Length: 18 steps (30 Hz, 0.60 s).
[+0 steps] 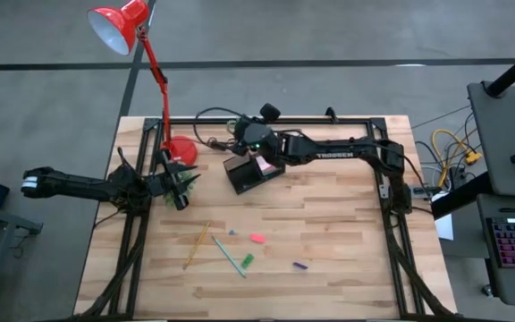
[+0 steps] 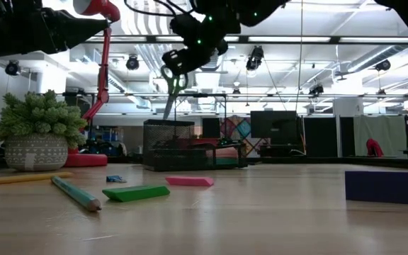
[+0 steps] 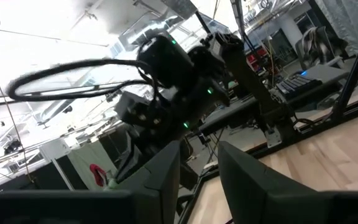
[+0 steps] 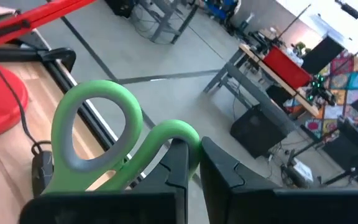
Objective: Pick and place office supplies into organizer
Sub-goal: Put the green scissors into the black desk organizer bin
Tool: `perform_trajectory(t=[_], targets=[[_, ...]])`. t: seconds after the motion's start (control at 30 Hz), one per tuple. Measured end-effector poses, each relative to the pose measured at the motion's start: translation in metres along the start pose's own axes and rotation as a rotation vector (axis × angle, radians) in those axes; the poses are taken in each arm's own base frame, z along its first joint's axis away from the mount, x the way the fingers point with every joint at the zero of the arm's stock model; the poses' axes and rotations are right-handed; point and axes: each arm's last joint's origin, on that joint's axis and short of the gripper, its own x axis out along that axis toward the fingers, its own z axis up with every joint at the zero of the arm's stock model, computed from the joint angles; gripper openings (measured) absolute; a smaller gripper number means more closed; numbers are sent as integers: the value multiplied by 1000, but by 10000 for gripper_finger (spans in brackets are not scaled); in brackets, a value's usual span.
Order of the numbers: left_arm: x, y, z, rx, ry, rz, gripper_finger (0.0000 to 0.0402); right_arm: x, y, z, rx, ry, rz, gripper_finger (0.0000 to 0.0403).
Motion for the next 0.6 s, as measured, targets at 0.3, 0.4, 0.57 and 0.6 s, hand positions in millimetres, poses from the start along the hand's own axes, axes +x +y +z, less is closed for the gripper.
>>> perform_trajectory(t=[0.3, 0.4, 0.57, 0.6], targets=[[0, 0, 0, 0, 1, -1, 96, 5, 17, -31, -74, -124, 34, 13], [0, 0, 0, 1, 1, 0, 96, 4, 22, -41, -89, -180, 55, 13], [0, 0, 0, 1, 1, -1, 96, 3, 27, -58, -118, -214, 48, 13], [0, 0, 0, 1, 1, 0, 96, 3, 27, -61, -121, -220, 54, 13]])
